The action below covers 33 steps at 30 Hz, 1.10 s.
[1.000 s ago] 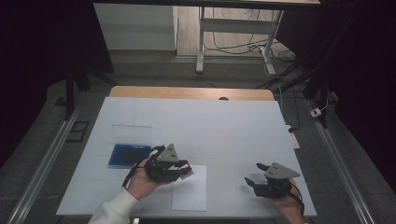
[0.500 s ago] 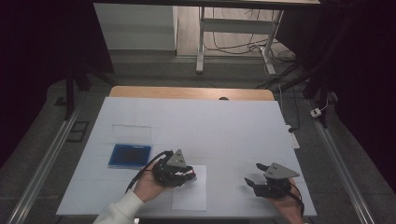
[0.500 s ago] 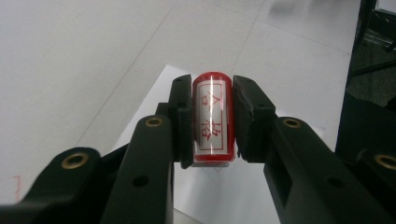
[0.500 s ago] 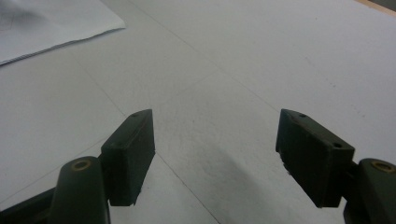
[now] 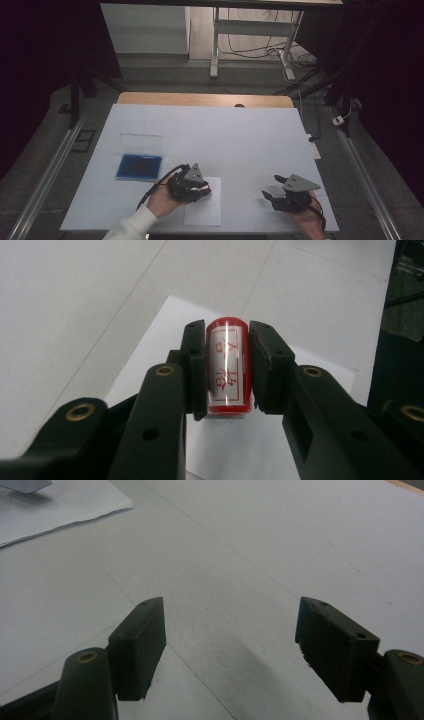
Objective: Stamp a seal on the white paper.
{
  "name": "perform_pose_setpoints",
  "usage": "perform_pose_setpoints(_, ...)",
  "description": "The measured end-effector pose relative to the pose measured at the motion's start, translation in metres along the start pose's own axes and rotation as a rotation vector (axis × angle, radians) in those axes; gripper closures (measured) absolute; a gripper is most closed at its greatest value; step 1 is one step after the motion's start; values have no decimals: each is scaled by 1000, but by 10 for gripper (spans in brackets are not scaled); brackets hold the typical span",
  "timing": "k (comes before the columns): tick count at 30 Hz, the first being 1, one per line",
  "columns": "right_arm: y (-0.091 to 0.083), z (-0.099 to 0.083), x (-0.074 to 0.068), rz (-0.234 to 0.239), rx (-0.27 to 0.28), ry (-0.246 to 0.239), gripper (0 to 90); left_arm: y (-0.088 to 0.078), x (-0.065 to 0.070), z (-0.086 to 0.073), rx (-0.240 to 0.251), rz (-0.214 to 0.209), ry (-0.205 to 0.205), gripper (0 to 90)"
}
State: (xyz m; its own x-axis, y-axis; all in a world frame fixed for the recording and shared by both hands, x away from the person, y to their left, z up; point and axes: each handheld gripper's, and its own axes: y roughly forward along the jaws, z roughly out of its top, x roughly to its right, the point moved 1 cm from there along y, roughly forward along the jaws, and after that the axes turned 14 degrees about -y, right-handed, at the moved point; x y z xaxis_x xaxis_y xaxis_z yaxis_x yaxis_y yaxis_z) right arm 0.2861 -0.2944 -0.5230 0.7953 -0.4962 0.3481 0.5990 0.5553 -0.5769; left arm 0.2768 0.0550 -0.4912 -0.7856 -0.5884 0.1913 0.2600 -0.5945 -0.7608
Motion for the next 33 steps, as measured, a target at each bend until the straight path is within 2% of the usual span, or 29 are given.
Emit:
perform_pose_setpoints(10,0,0,0,0,-5,-4,276,4,-1,-1,-13,6,-8,702)
perform_pose_setpoints(20,0,0,1,-1,-3,-5,276,9,0,-1,-36,29,1,702)
perform_pose_setpoints(33,0,-1,0,-1,-2,-5,276,11,0,0,-42,25,0,703)
